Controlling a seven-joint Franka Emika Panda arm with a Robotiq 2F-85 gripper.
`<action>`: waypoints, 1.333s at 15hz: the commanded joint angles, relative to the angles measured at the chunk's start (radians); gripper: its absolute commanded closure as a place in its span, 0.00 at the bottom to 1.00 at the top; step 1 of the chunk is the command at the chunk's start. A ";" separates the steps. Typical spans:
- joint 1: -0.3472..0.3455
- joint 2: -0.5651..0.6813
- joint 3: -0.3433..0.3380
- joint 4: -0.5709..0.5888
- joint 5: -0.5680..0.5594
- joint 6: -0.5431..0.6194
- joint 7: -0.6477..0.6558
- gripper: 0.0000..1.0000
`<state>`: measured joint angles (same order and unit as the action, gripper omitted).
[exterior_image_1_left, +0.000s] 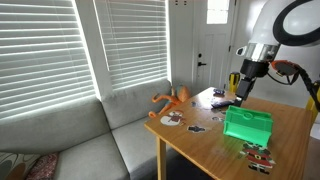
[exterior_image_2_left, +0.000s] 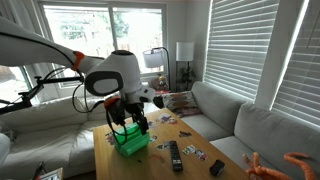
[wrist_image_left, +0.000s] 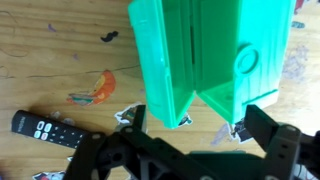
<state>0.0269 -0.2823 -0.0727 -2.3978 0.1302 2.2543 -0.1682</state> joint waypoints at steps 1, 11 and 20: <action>0.026 0.022 0.005 0.023 0.055 -0.051 -0.041 0.00; 0.012 0.054 0.023 0.022 -0.045 -0.054 -0.041 0.00; 0.007 0.056 0.020 0.018 -0.064 -0.045 -0.043 0.00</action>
<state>0.0502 -0.2363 -0.0596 -2.3851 0.0842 2.2203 -0.1989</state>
